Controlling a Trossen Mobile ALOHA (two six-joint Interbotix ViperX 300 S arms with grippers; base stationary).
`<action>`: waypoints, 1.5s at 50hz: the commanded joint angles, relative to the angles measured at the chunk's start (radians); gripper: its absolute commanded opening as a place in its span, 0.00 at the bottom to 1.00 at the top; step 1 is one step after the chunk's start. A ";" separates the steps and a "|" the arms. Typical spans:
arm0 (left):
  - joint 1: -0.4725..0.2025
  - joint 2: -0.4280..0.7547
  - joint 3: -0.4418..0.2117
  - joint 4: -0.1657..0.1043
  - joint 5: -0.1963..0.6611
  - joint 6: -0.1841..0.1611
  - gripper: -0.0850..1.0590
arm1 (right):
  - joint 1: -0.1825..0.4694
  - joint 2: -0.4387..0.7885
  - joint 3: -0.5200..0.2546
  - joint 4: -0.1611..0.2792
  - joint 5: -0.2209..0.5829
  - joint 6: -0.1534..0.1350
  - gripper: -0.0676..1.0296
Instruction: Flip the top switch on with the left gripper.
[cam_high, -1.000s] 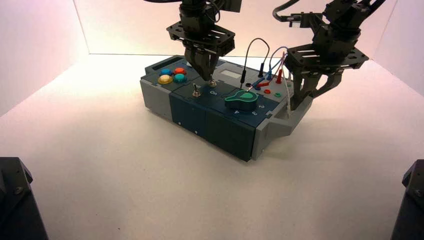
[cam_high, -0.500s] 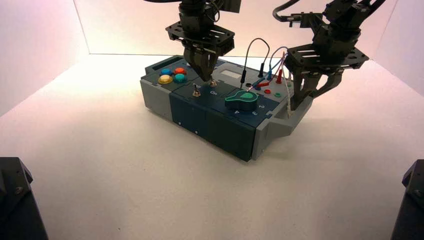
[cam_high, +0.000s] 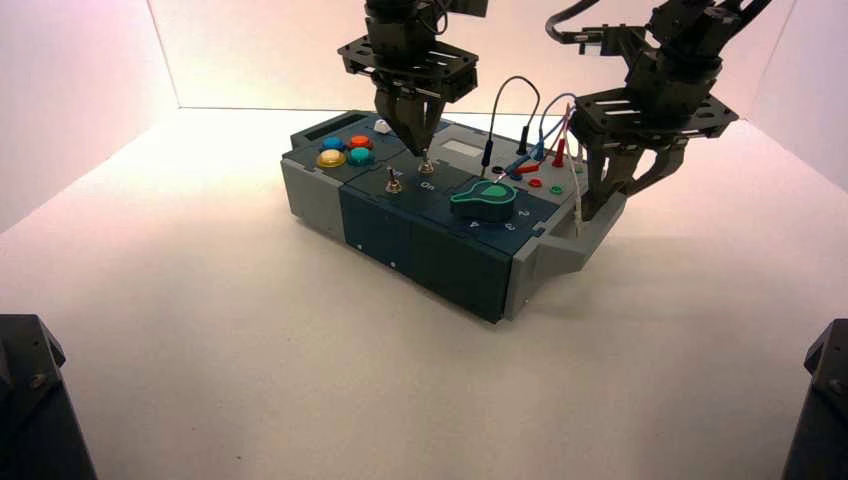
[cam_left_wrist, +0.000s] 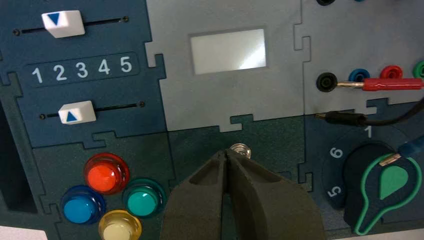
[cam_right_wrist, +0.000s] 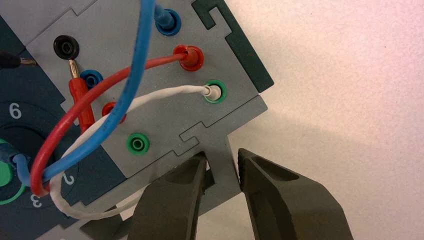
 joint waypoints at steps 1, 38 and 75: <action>-0.058 -0.014 -0.037 -0.015 0.008 -0.011 0.05 | -0.006 0.014 0.003 -0.002 0.002 0.003 0.31; -0.058 -0.061 -0.031 0.008 0.069 -0.018 0.05 | -0.006 0.015 0.005 0.000 0.002 0.003 0.31; -0.046 -0.161 -0.005 0.025 0.137 0.012 0.05 | -0.006 -0.049 -0.011 0.000 0.058 0.003 0.36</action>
